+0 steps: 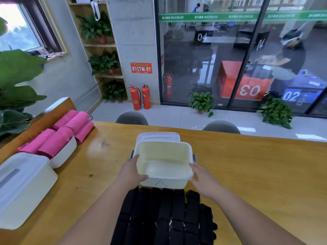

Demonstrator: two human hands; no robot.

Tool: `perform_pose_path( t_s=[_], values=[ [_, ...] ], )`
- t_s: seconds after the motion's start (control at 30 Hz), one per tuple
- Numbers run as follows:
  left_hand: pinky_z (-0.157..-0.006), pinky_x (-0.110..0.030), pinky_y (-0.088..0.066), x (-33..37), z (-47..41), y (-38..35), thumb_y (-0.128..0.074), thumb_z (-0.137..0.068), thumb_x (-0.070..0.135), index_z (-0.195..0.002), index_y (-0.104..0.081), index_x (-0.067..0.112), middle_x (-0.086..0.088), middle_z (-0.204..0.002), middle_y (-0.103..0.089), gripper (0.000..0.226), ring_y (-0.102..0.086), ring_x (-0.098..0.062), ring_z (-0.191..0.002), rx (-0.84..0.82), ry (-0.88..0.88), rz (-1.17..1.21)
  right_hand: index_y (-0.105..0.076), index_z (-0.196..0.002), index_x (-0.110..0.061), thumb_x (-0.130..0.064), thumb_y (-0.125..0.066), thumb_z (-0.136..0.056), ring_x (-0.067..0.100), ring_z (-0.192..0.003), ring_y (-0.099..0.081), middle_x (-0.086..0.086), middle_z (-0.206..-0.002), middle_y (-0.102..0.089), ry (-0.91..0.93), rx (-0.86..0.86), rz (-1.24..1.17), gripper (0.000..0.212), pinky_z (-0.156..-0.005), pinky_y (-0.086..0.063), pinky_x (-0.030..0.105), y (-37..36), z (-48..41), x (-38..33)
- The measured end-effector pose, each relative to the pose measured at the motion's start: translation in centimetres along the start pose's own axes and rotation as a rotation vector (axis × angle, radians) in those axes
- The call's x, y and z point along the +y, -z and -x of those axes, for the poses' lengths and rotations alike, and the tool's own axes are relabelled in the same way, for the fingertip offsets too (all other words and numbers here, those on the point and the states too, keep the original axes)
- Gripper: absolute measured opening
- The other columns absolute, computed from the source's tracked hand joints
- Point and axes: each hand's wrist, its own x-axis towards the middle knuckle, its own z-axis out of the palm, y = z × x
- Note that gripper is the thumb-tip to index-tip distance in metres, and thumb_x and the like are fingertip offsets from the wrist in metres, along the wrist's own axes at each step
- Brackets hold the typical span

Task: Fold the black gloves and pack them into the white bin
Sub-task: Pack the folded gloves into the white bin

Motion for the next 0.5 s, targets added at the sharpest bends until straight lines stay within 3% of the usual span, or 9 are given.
perform_pose_path(
  t_s=[0.13,0.3,0.5],
  values=[
    [-0.107,-0.046,-0.053,2.0,0.5,-0.5,-0.09,-0.083,0.038,-0.168,-0.022,0.03,0.0,-0.17,-0.032,0.11,-0.042,-0.028,-0.148,0.022,-0.019,0.06,-0.021,-0.167,-0.031,-0.034,-0.053,-0.11,0.014,-0.161,-0.012,-0.016,-0.175,-0.004,-0.009,0.046,-0.091,0.066,-0.13,-0.02,0.038,0.9,0.7,1.2],
    [-0.118,-0.044,-0.042,6.1,1.7,-2.2,-0.089,-0.083,0.039,-0.167,-0.025,0.029,0.0,-0.167,-0.036,0.106,-0.035,-0.025,-0.151,0.071,-0.081,0.105,-0.023,-0.167,-0.033,-0.033,-0.055,-0.109,0.011,-0.16,-0.014,-0.021,-0.173,-0.006,-0.021,0.124,-0.189,0.066,-0.129,-0.022,0.038,3.8,2.7,4.1],
    [-0.117,-0.048,-0.046,13.1,3.8,-6.1,-0.085,-0.086,0.044,-0.166,-0.024,0.038,0.008,-0.169,-0.03,0.1,-0.031,-0.018,-0.153,0.021,-0.18,0.18,-0.026,-0.166,-0.031,-0.034,-0.06,-0.106,0.011,-0.159,-0.017,-0.021,-0.172,-0.011,-0.109,0.224,-0.268,0.069,-0.128,-0.026,0.039,7.2,6.7,11.0]
  ],
)
